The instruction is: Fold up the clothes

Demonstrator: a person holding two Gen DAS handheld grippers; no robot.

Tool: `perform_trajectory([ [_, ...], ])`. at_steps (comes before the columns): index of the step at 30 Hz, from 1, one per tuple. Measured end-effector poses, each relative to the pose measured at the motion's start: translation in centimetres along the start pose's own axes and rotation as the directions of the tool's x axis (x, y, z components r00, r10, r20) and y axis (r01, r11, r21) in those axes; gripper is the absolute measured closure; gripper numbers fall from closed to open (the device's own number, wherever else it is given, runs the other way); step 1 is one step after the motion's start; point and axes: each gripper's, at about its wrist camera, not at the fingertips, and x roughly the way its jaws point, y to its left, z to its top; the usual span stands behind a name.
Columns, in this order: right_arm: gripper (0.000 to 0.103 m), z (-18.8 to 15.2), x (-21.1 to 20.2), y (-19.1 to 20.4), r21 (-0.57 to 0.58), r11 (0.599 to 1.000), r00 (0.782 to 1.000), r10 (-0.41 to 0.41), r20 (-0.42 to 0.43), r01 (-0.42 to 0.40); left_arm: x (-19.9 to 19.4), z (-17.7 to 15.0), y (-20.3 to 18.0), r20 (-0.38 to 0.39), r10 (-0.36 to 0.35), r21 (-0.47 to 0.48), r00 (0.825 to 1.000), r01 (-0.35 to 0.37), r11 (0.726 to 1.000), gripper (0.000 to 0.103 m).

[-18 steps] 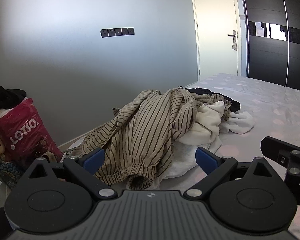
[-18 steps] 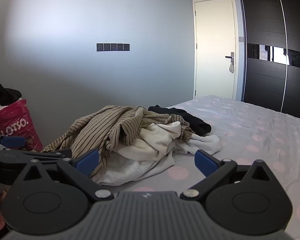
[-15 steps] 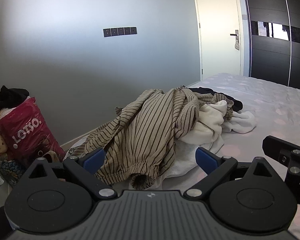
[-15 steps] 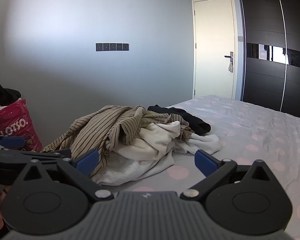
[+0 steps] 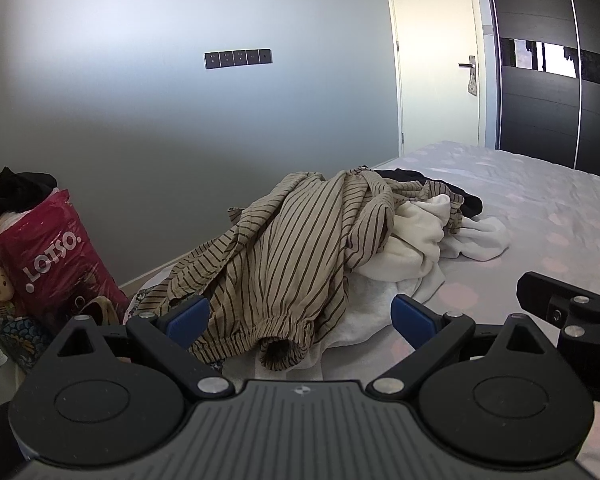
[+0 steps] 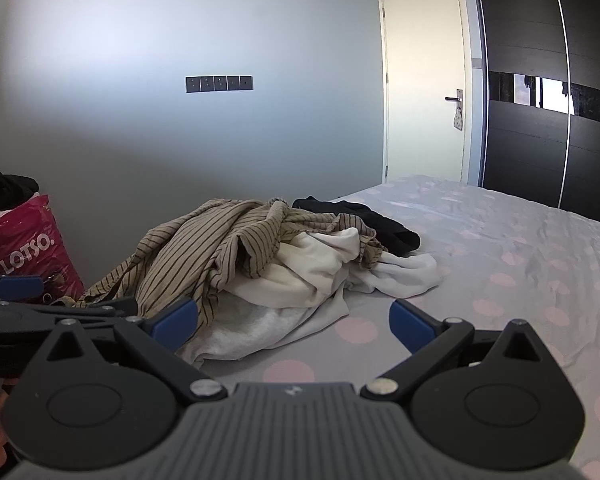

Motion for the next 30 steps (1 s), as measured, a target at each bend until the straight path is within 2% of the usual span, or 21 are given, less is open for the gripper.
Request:
perform_trajectory([
  [30,0.001,0.04,0.63,0.35,-0.017,1.0,1.0,-0.02,-0.016,0.02,-0.32,-0.09,0.65,-0.015,0.005,-0.042,1.0,-0.005,0.999,0.004],
])
